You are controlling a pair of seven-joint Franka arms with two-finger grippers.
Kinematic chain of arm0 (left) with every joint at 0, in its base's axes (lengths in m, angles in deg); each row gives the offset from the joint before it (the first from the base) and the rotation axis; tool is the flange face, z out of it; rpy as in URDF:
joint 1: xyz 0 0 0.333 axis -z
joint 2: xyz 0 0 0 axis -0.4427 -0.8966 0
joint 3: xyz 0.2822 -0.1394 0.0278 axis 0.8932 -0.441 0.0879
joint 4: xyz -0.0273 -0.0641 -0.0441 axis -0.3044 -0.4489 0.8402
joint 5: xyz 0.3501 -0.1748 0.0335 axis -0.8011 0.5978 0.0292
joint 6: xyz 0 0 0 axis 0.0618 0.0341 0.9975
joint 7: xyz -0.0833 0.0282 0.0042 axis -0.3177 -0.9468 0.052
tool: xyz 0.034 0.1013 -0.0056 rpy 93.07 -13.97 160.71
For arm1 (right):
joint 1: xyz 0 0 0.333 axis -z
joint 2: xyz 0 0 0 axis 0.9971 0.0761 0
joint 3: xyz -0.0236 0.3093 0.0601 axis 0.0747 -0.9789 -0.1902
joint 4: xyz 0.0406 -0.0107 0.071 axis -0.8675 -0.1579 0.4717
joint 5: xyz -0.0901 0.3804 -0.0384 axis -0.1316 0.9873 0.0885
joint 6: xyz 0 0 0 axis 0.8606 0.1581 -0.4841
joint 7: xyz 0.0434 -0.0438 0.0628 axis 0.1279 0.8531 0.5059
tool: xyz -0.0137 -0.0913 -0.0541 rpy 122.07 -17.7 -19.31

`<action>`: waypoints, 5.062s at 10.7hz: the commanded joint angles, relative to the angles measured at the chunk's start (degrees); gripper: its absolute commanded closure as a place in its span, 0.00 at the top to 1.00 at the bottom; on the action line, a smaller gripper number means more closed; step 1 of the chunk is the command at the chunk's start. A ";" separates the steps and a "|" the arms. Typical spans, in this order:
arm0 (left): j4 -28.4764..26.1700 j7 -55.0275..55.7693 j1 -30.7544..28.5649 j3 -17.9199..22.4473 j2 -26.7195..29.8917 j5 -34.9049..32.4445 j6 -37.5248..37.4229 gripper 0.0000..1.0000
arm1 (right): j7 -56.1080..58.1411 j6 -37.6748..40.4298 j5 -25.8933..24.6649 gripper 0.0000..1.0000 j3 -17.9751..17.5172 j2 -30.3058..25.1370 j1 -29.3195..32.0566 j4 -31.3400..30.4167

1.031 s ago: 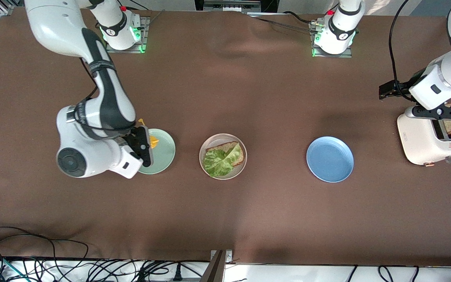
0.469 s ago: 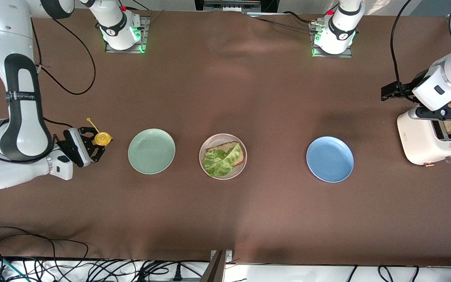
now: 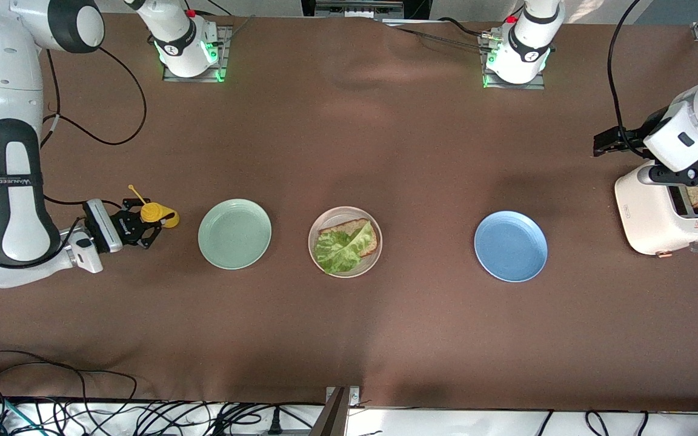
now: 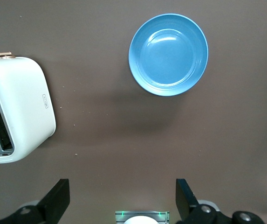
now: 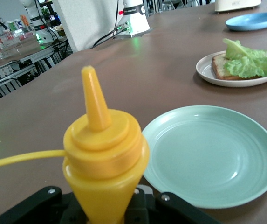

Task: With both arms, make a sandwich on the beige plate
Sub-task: 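Bring the bottle back beside the mint plate and lower it, then release the bottle upright and withdraw the right gripper, then lower the left gripper onto the bread slice in the toaster and grasp it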

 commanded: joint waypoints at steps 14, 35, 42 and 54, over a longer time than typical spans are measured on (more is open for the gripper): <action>-0.60 -0.56 -2.50 -0.43 0.66 -1.78 -0.17 1.00 | 11.74 -6.55 2.62 1.00 2.62 1.53 0.65 -0.58; -0.78 -4.77 -13.65 -3.42 -1.71 -4.33 0.01 1.00 | -68.07 -17.01 -29.18 1.00 2.64 -34.39 -5.59 -14.36; -0.08 -7.57 -19.81 -3.33 -5.39 -8.54 1.84 1.00 | -116.32 -22.11 -41.51 1.00 0.26 -43.90 -8.93 -19.74; 0.01 -30.97 -34.76 -3.33 -17.17 -9.61 14.95 1.00 | -136.34 -14.03 -41.33 1.00 -0.89 -48.30 -10.77 -16.40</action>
